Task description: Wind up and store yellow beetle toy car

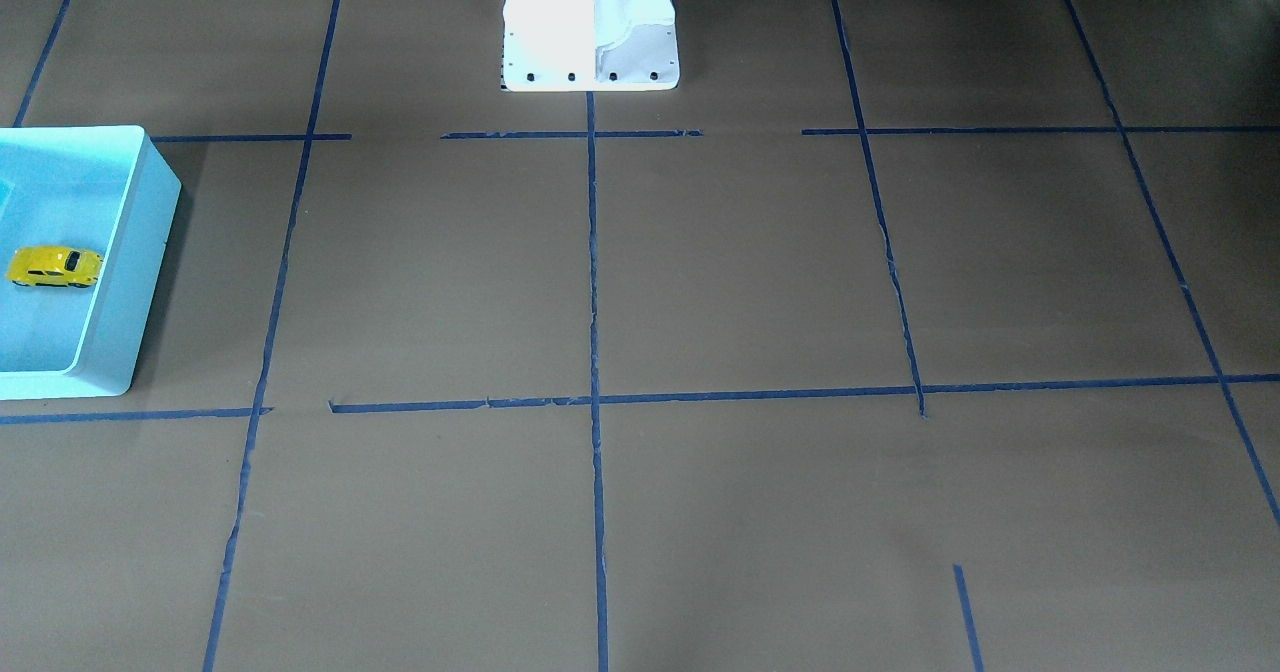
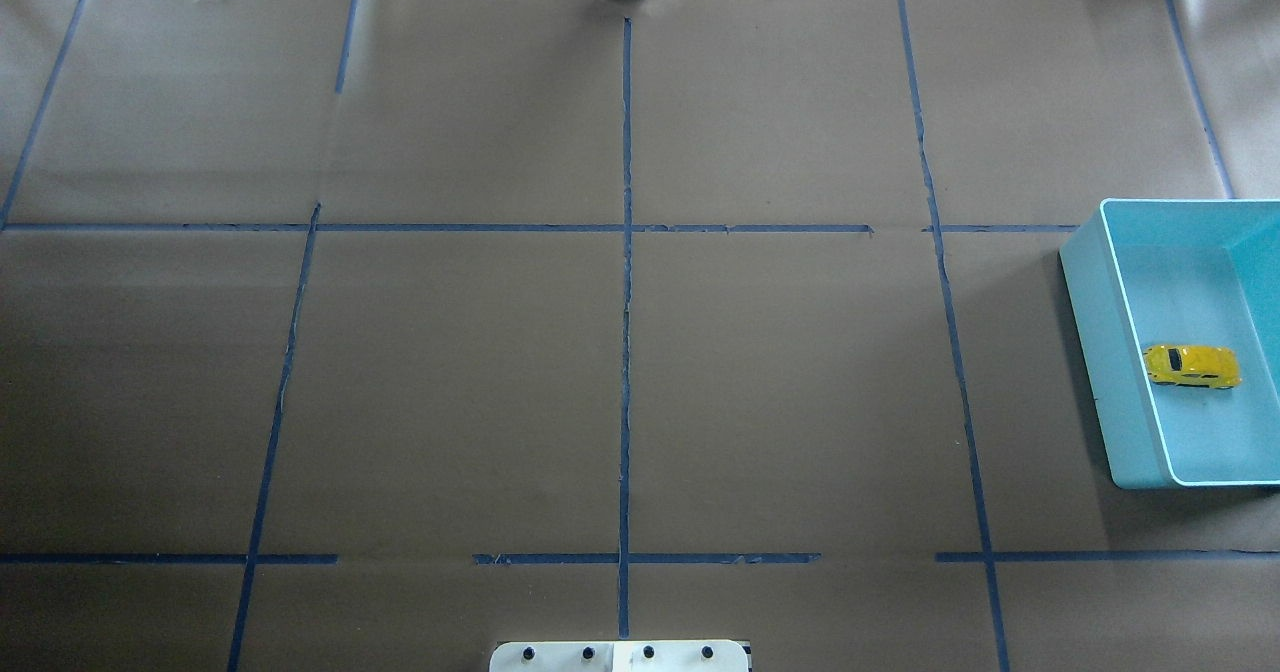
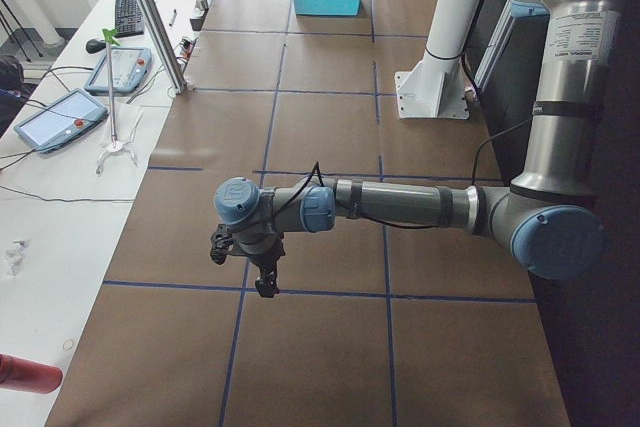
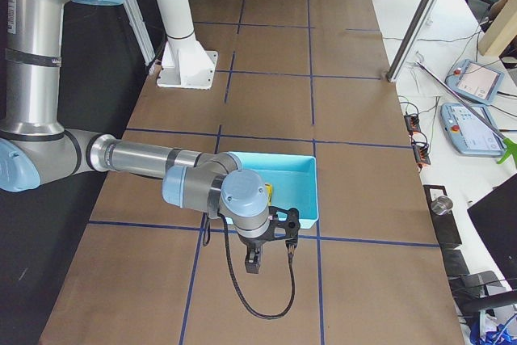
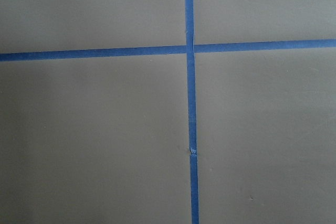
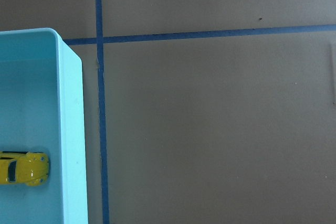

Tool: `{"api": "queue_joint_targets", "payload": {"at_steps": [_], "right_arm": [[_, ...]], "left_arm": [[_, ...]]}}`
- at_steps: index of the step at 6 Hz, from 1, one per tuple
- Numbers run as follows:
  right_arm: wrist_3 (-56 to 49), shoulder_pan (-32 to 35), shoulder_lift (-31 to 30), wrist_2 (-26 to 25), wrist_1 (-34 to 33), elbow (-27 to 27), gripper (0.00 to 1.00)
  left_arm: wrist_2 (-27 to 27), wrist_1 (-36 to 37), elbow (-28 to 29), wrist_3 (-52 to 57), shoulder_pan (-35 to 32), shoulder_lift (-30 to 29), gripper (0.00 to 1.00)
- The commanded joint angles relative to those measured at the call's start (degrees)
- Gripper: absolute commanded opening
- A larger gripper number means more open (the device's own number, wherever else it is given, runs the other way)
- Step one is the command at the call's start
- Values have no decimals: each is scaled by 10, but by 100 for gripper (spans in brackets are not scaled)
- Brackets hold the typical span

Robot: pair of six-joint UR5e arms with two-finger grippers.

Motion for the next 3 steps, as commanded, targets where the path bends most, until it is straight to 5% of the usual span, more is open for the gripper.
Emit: {"api": "queue_joint_targets", "payload": {"at_steps": [1, 3], "right_arm": [[-2, 0, -1, 12, 11, -2, 100], [-1, -24, 4, 17, -12, 7, 100]], "left_arm": [[0, -4, 1, 0, 1, -1, 100], [0, -46, 23, -1, 2, 0, 100]]}}
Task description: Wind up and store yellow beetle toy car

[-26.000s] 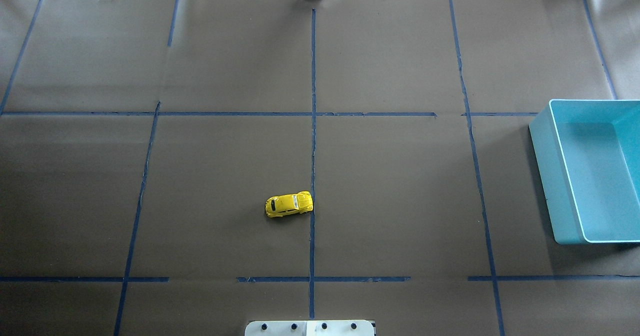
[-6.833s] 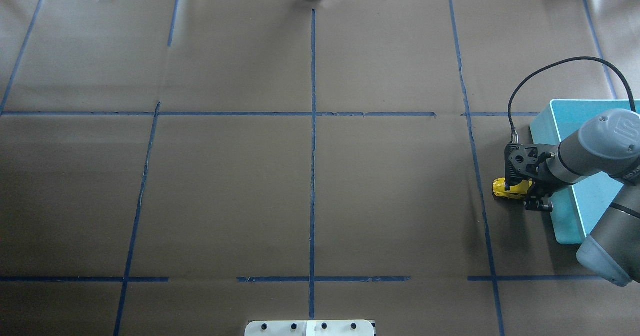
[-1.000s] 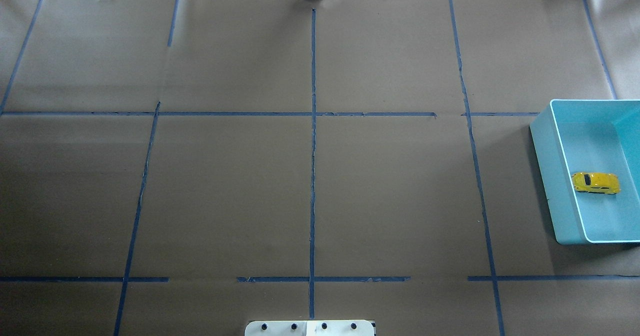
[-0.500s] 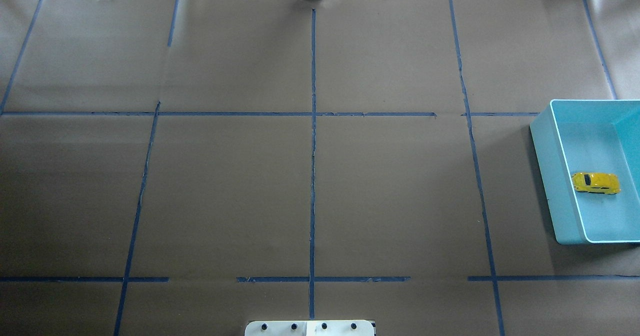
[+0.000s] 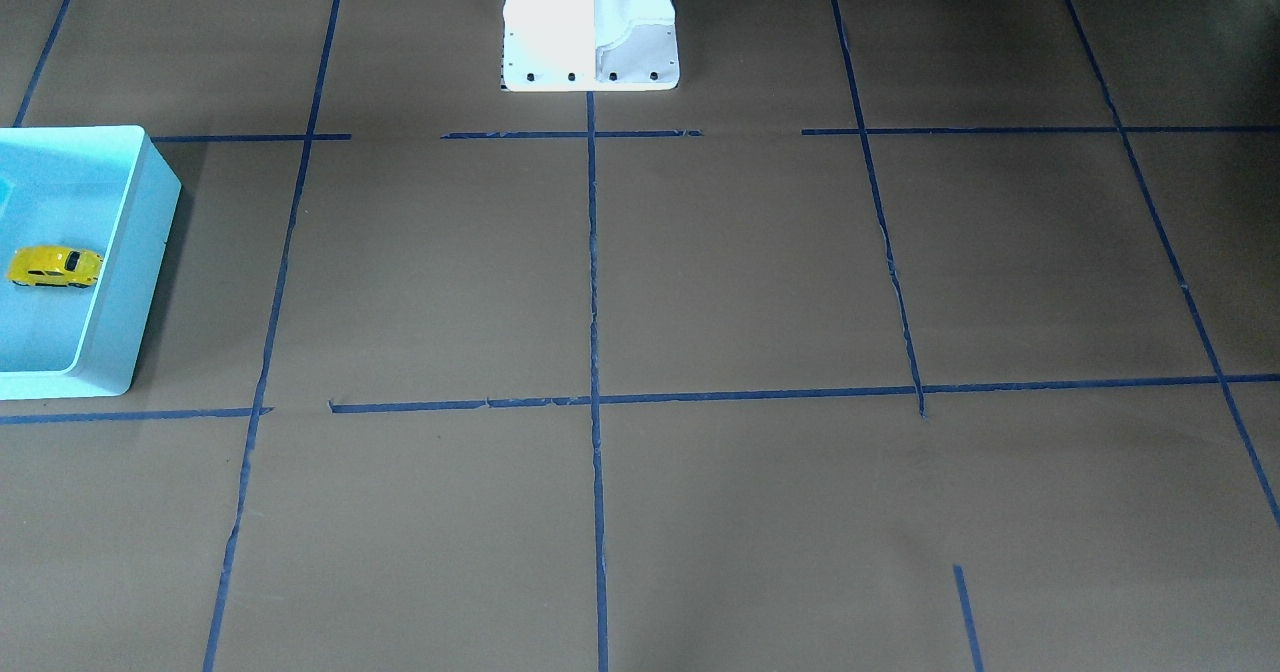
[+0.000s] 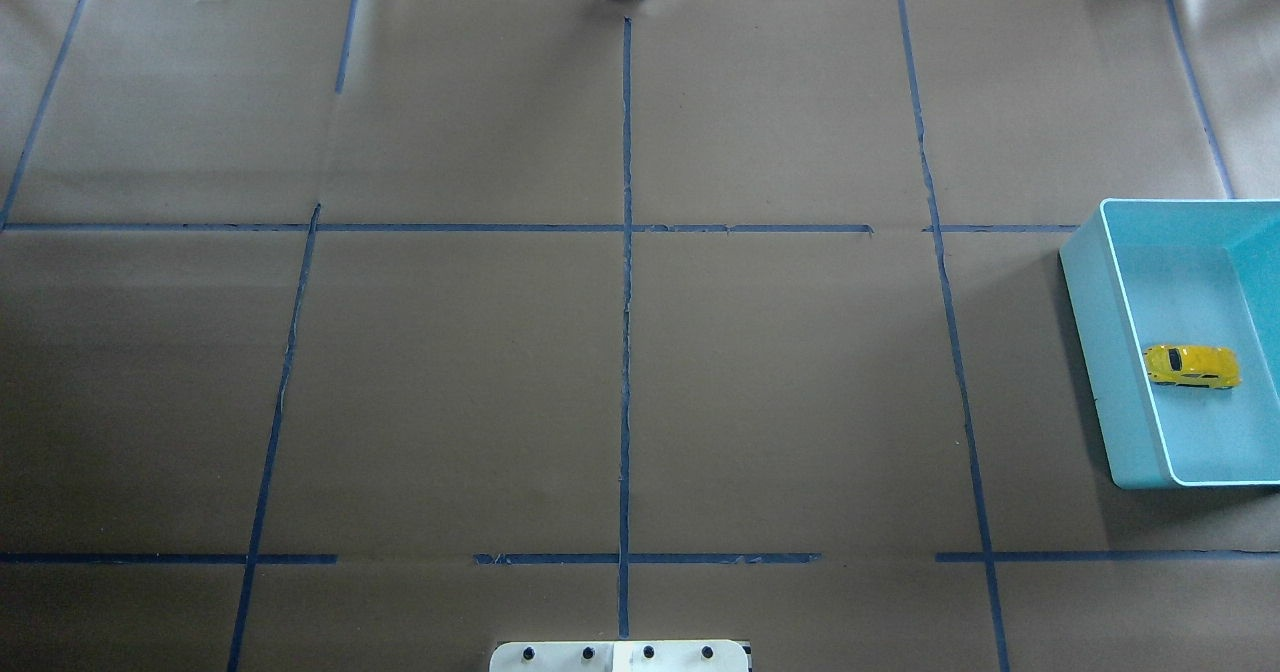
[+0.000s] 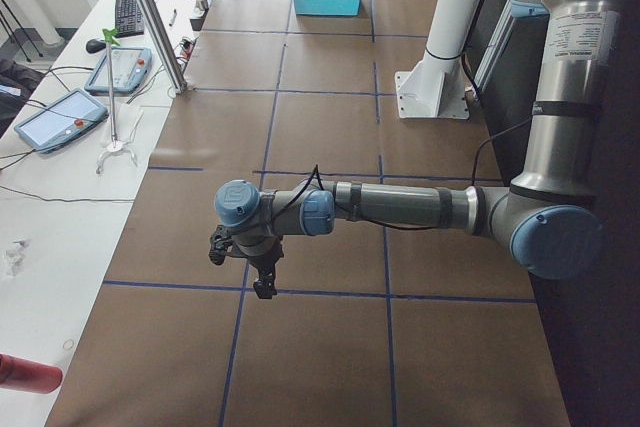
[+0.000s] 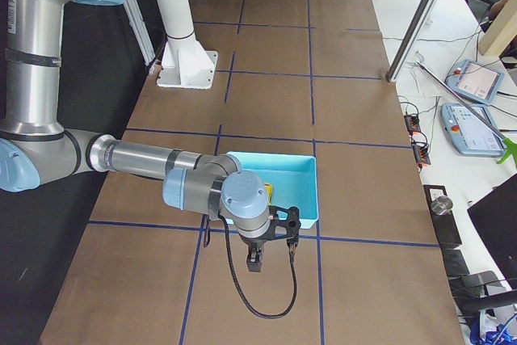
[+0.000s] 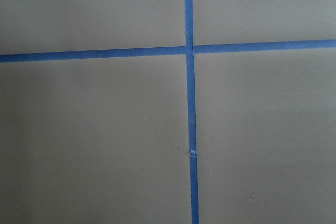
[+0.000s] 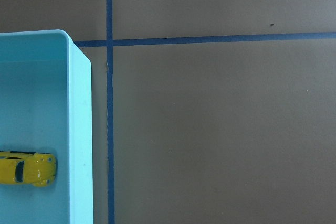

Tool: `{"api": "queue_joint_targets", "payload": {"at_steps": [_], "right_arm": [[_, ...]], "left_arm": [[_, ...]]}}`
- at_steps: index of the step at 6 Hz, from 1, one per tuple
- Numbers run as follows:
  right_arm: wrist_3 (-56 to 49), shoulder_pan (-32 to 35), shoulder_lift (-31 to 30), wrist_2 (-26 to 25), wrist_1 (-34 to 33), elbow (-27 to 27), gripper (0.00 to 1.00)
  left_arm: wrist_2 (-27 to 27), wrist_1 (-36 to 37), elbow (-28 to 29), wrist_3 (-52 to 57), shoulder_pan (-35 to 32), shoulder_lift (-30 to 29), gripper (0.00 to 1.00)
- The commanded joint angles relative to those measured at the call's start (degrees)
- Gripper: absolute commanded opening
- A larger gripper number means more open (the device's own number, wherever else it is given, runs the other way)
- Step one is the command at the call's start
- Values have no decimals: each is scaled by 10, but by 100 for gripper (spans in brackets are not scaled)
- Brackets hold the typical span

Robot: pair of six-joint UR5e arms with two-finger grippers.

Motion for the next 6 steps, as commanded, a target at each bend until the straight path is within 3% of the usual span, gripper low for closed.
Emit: {"api": "queue_joint_targets", "payload": {"at_steps": [1, 2, 6], "right_arm": [[1, -45, 2, -6, -26, 33, 100], [1, -48, 3, -7, -87, 70, 100], [0, -50, -2, -38, -85, 71, 100]], "left_arm": [[0, -13, 6, 1, 0, 1, 100], [-1, -13, 6, 1, 0, 0, 100], [0, -13, 8, -1, 0, -1, 100]]}}
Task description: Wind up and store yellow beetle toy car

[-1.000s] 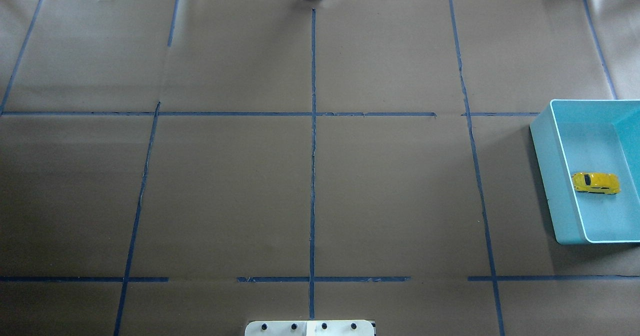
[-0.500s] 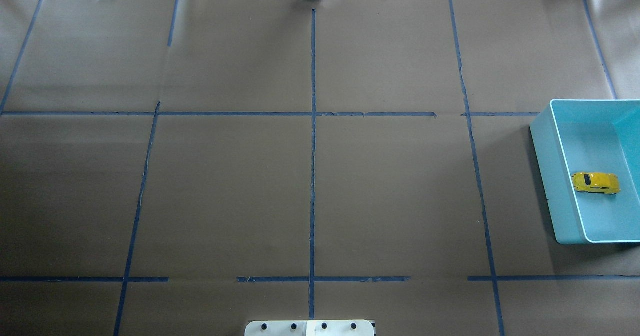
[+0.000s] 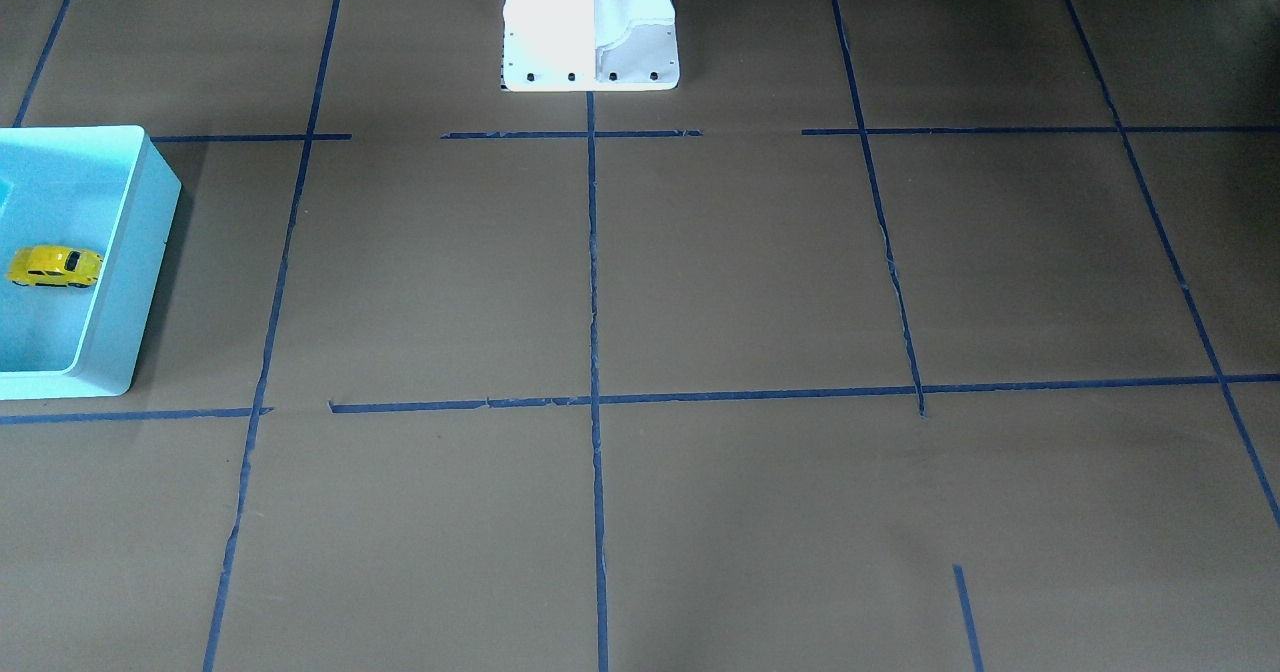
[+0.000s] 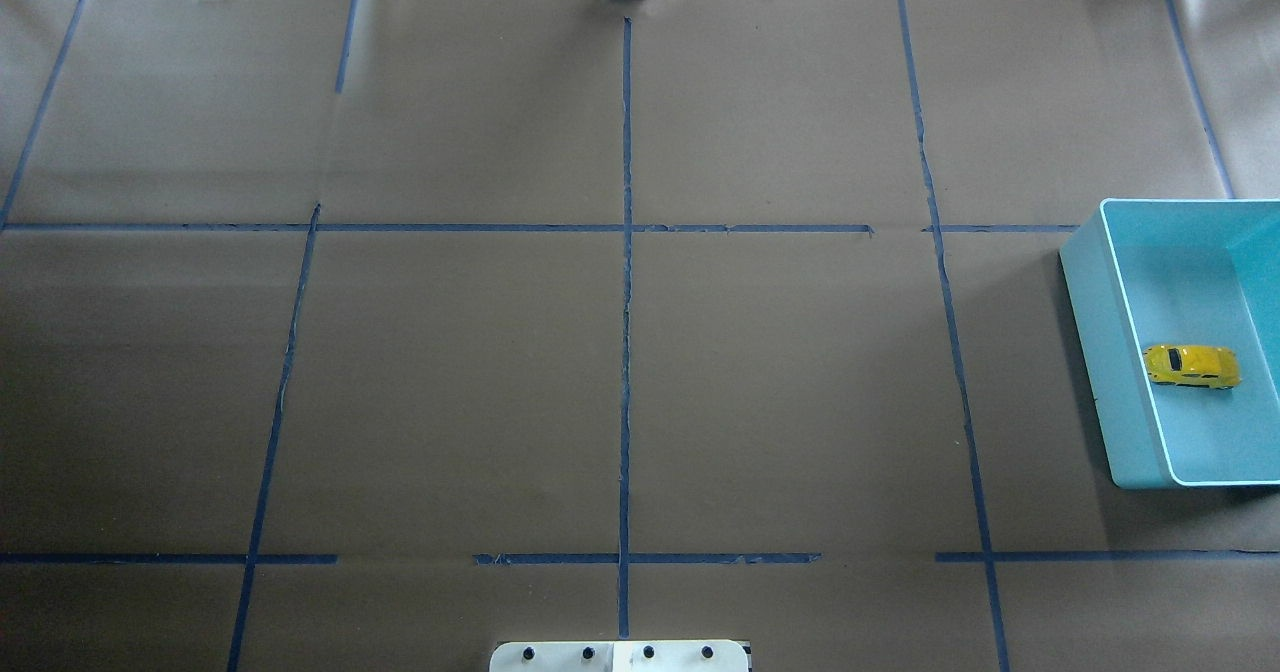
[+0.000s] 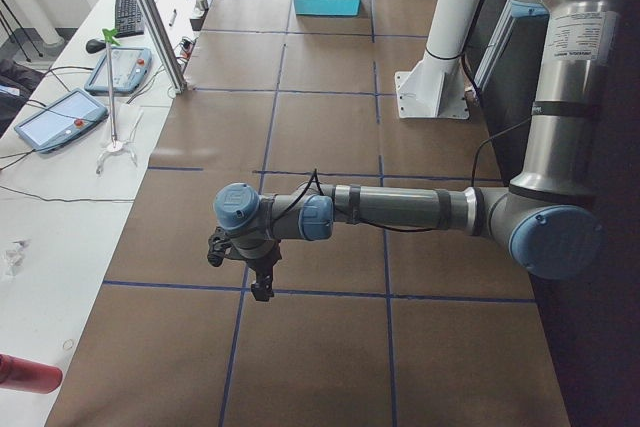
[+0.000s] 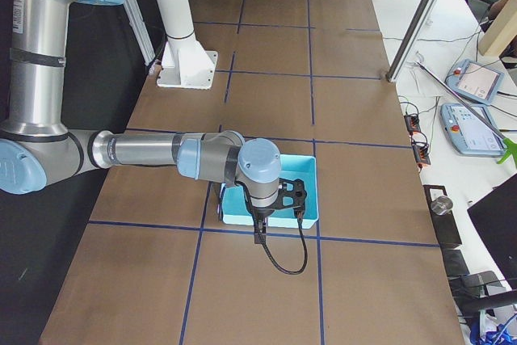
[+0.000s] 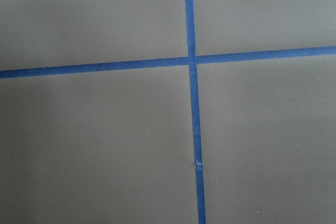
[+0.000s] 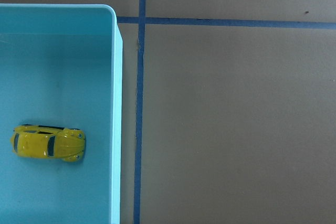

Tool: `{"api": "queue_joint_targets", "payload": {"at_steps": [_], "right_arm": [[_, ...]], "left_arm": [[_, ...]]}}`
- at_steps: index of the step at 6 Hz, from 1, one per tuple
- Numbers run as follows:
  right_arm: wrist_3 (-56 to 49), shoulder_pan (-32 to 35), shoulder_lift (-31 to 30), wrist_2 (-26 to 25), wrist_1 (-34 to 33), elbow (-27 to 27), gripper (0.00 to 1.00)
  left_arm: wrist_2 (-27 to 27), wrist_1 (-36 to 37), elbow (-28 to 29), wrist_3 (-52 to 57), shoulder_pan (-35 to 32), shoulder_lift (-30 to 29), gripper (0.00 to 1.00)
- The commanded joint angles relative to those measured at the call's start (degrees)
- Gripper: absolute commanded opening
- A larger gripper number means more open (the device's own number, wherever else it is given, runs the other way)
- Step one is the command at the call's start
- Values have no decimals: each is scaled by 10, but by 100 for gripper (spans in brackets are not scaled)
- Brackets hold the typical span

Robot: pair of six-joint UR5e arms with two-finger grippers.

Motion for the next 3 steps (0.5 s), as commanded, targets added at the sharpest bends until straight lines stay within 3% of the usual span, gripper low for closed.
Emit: {"api": "queue_joint_targets", "payload": {"at_steps": [1, 3], "right_arm": [[0, 0, 0, -8, 1, -4, 100], [1, 0, 1, -6, 1, -4, 100]], "left_arm": [[1, 0, -1, -1, 0, 0, 100], [3, 1, -2, 1, -1, 1, 100]]}}
